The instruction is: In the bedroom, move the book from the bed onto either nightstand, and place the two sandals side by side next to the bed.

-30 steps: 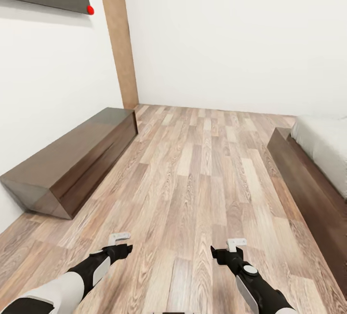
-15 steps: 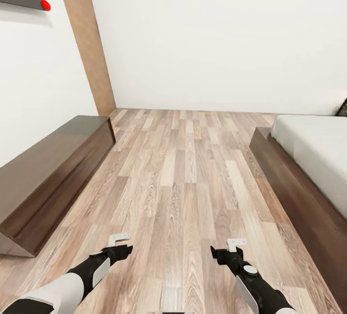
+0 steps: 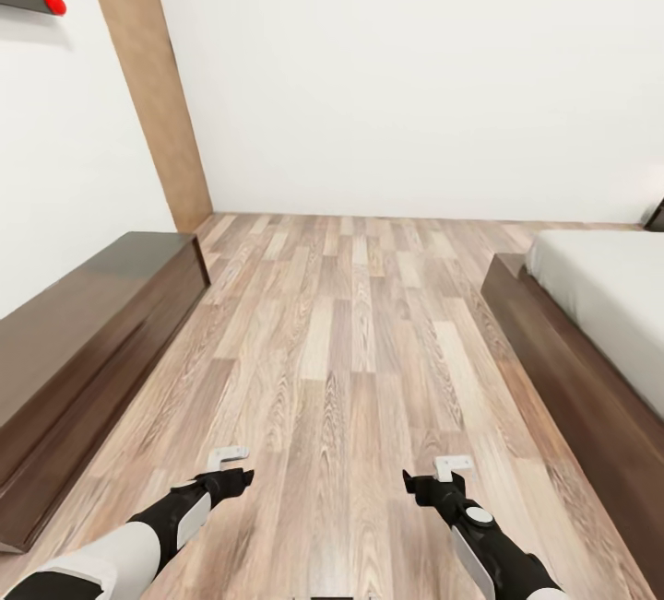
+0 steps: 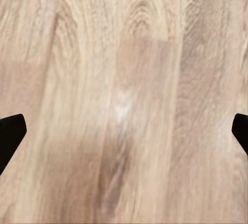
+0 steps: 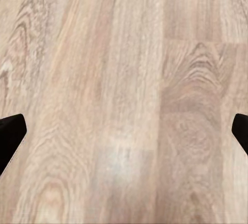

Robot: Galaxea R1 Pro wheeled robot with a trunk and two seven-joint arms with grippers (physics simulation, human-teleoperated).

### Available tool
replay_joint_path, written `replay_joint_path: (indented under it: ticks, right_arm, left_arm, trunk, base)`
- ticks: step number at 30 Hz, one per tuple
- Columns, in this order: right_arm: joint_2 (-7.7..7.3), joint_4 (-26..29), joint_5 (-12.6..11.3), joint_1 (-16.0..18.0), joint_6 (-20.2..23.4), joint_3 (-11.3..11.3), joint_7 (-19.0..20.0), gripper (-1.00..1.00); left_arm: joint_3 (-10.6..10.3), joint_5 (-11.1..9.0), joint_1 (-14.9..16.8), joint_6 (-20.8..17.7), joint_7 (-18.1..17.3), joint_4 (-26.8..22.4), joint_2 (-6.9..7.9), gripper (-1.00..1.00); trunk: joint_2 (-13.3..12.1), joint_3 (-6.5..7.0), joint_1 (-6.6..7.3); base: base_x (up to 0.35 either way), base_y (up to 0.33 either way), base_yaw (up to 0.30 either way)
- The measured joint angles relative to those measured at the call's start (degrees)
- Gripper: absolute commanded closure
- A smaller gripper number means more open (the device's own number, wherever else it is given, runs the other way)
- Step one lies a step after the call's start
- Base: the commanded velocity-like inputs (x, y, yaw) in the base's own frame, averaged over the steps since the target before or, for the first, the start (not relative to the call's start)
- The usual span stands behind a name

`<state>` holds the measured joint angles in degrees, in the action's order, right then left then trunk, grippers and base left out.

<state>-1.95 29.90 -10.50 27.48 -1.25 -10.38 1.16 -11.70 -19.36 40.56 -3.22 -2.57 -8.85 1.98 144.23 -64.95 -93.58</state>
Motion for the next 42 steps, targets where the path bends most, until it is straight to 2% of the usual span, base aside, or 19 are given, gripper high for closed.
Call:
replay_joint_path:
  ticks: [6, 33, 42]
  right_arm:
    - [-0.06, 0.0, -0.1, 0.0, 0.0, 0.0, 0.1, -1.0]
    - [0.0, 0.0, -0.1, 0.0, 0.1, 0.0, -0.2, -1.0]
    - [-0.01, 0.0, -0.2, 0.0, 0.1, 0.0, -0.1, -1.0]
  left_arm:
    - [0.0, 0.0, 0.0, 0.0, 0.0, 0.0, 0.07, -1.0]
    - [0.0, -0.1, -0.1, 0.0, 0.0, 0.0, 0.09, -1.0]
    - [0.0, -0.1, 0.0, 0.0, 0.0, 0.0, 0.08, -1.0]
  trunk:
    - [-0.1, 1.1, 0.13]
    - [-0.1, 1.11, 0.13]
    - [-0.1, 1.11, 0.13]
  base:
    - [0.334, 0.0, -0.001]
    - [0.335, 0.0, 0.0]
    - [0.335, 0.0, -0.1]
